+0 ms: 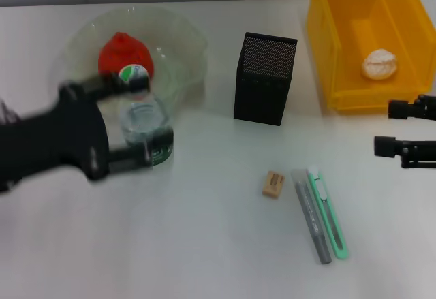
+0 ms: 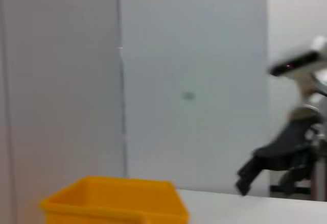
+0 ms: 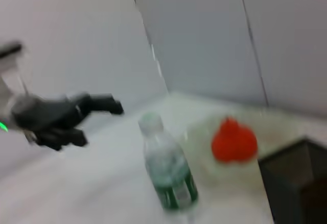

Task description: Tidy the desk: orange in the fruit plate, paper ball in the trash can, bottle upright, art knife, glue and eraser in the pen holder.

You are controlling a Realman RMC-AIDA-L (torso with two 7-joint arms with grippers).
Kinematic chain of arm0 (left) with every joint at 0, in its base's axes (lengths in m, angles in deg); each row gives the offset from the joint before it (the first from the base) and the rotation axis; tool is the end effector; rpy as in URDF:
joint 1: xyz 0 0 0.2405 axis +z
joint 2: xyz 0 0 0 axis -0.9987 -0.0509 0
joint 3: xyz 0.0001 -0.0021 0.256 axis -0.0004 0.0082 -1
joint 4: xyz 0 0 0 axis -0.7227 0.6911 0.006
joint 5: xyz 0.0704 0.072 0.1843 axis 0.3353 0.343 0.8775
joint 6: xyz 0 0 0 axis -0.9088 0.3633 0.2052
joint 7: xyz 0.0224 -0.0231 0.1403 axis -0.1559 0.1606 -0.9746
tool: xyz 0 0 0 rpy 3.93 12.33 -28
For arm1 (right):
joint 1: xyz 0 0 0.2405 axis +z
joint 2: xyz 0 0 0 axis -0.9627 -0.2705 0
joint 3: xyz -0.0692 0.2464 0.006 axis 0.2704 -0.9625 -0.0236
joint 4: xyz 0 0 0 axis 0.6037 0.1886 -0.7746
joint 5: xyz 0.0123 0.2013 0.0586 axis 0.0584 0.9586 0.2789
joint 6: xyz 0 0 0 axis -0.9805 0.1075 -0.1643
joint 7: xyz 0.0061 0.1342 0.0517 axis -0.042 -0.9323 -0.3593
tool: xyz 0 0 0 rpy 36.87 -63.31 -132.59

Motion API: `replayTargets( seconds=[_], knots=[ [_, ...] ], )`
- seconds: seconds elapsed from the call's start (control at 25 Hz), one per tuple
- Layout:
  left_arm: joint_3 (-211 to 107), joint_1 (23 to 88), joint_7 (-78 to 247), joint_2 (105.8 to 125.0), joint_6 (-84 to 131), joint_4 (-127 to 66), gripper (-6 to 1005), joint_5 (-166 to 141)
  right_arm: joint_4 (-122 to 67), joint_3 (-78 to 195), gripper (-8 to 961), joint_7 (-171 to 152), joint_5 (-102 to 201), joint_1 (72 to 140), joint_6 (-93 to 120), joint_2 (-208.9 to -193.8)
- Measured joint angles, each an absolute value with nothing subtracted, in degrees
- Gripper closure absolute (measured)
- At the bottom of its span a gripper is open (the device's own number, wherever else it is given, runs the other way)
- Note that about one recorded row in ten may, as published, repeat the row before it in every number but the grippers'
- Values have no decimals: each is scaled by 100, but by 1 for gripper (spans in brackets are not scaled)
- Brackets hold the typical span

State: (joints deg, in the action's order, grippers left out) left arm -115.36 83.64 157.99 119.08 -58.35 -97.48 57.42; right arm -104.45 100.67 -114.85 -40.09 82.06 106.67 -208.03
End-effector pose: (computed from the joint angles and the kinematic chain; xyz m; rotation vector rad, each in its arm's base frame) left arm -0.2328 0.2554 0.0380 -2.6216 -0.1633 -0.8962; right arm 0.2490 0.2562 0.0897 -2.6668 0.7676 0.6163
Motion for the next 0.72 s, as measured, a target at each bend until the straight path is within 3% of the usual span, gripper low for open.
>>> replayTargets(
  seconds=[0.24,0.72],
  knots=[
    [-11569,8068,14493,11903,-6379,-8016,209,5780,-12324,12194,119,-14827,-6872,9092,10405,-20831],
    [-11573,7761,14176,11899,-6387,-7170,215,5801,-11586,14515,118,-16928,-9150,9951,9433,-20824]
  ],
)
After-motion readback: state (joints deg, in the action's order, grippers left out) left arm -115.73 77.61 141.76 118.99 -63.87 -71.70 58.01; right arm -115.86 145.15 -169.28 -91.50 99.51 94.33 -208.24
